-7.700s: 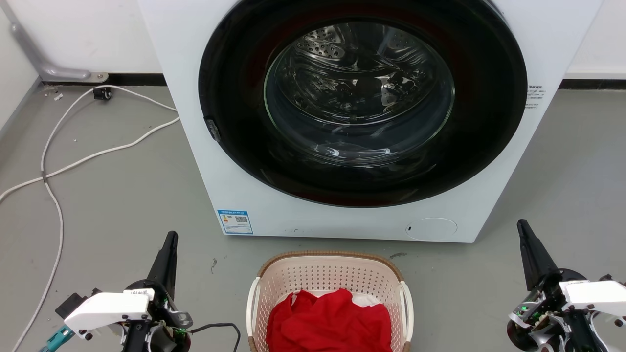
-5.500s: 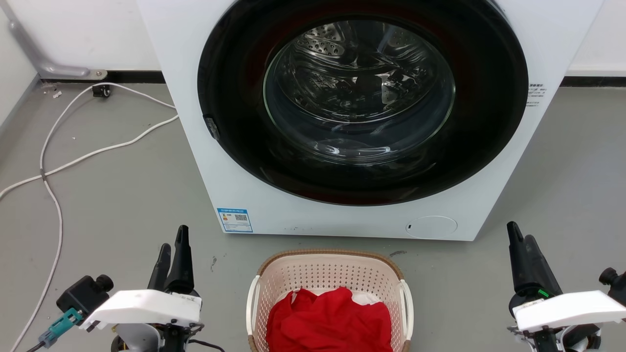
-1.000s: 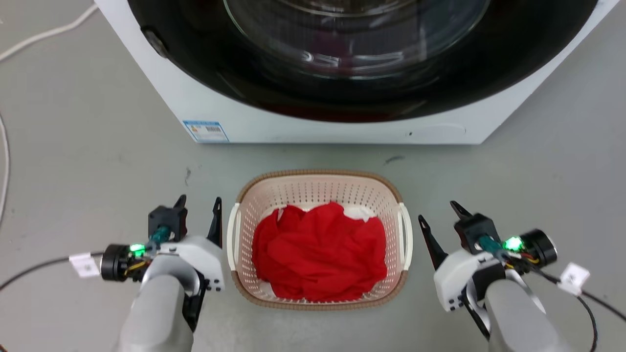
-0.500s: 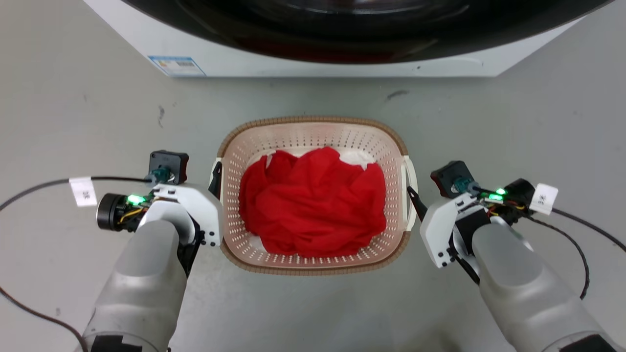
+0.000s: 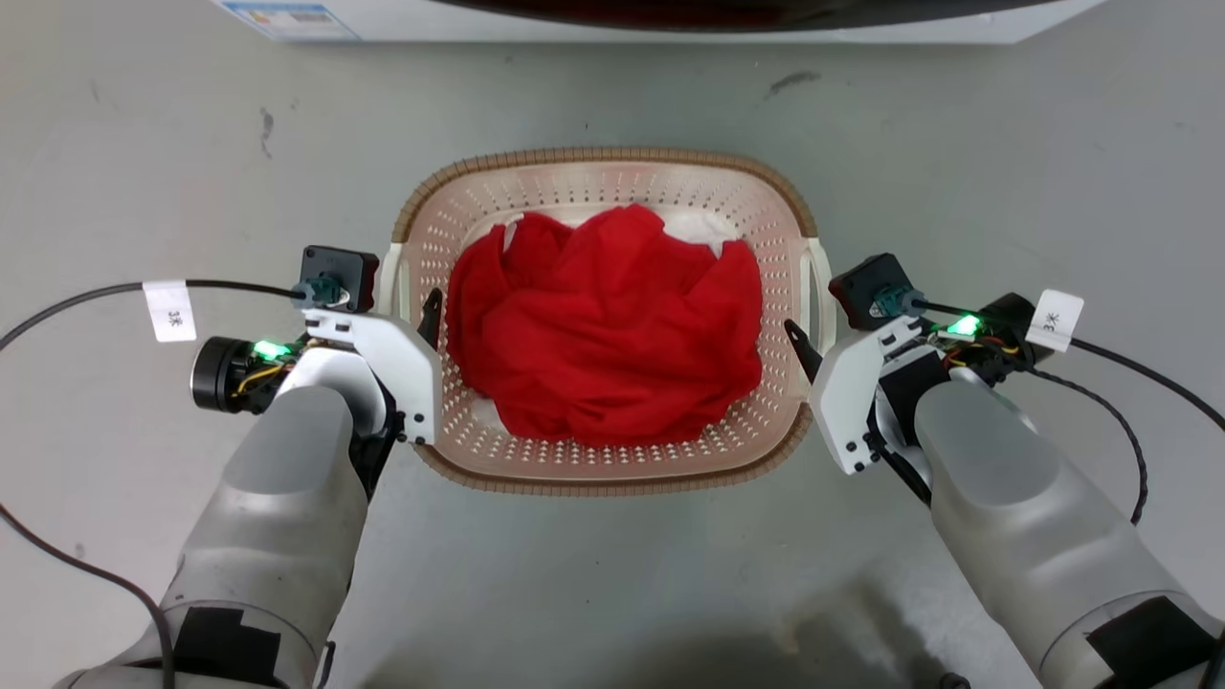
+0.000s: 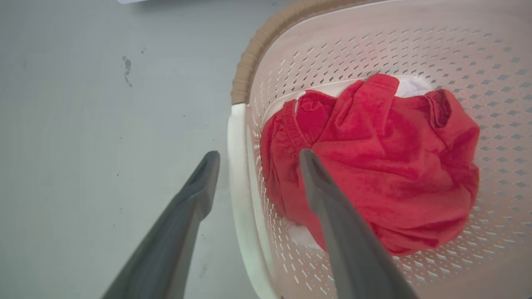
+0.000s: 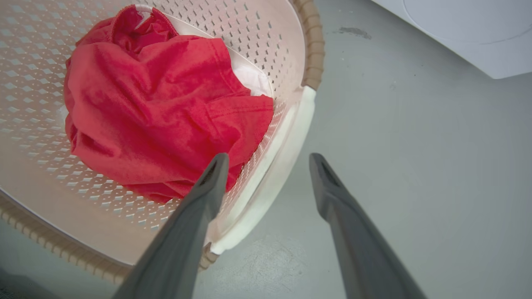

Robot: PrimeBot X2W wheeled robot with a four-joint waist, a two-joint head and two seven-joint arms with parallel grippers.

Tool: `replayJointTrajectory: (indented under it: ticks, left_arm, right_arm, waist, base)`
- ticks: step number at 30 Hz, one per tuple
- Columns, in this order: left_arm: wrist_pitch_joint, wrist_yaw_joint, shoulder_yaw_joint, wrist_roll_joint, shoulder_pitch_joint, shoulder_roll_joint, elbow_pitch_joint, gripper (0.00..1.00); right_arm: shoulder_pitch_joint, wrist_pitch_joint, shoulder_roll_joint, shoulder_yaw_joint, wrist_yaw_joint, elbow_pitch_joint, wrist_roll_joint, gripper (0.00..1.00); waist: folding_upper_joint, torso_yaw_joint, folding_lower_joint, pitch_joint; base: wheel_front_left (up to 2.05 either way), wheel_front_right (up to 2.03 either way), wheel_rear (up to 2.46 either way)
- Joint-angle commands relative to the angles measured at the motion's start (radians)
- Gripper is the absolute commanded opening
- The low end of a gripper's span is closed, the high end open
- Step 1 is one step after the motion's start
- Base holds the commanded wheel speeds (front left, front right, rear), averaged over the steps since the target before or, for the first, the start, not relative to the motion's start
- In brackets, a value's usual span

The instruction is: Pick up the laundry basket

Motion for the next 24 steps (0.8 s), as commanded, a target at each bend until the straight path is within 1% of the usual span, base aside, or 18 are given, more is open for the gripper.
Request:
replayJointTrajectory:
  ticks: [1,8,24]
  left_arm:
    - [0.008,0.000,-0.005,-0.007,-0.016,0.006,0.006,1.00]
    - [0.034,0.000,-0.051,-0.031,-0.053,0.016,0.014,1.00]
    - [0.071,0.000,-0.086,-0.053,-0.073,0.032,0.019,1.00]
  right_arm:
    - [-0.021,0.003,0.002,0.009,-0.001,0.005,0.009,1.00]
    - [-0.061,0.005,0.002,0.041,-0.001,0.025,0.046,1.00]
    - [-0.088,0.011,0.002,0.081,-0.001,0.041,0.098,1.00]
  waist:
    - [0.0000,0.000,-0.0001,0.022]
    - [0.0000,0.001,-0.0001,0.081]
    - [0.0000,-0.005,-0.0001,0.152]
  base:
    - [0.00,0.00,0.00]
    - [0.00,0.00,0.00]
    - [0.00,0.00,0.00]
